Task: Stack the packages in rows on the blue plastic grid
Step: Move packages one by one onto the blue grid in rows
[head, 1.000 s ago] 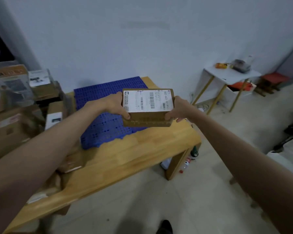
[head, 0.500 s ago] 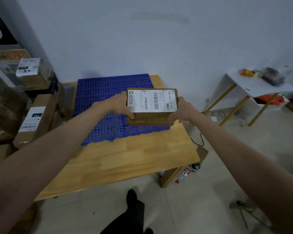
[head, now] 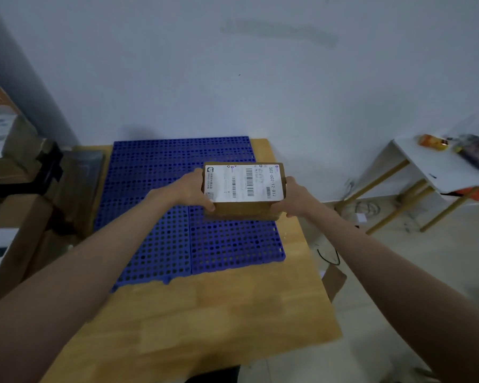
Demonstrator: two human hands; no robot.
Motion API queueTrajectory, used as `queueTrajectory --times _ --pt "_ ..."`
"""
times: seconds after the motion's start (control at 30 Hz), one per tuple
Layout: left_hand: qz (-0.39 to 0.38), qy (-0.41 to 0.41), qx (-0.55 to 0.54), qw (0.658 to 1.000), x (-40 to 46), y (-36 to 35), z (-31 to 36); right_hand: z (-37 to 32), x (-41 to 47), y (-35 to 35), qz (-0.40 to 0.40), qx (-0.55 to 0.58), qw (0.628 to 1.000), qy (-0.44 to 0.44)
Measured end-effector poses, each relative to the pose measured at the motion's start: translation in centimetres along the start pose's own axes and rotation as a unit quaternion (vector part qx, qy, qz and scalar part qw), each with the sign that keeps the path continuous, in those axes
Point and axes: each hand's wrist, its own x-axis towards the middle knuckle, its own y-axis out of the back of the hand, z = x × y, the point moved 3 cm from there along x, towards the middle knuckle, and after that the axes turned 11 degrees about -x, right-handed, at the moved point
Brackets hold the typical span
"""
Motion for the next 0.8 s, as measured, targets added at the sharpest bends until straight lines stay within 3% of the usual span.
queueTrajectory --times 0.4,0.67,0.8 --pt "0.03 -0.008 -0.064 0.997 12.3 3.7 -2.7 -1.8 14.0 0.5 -0.015 0.02 1.0 0.007" --pt "0.05 0.019 -0.044 0.998 20.5 4.6 -3.7 -0.5 21.8 -0.5 -0.039 0.13 0.99 -0.024" --pt "0.021 0.056 -0.028 0.998 23.6 2.8 -5.2 1.0 22.9 -3.6 -0.074 0.166 0.982 -0.058"
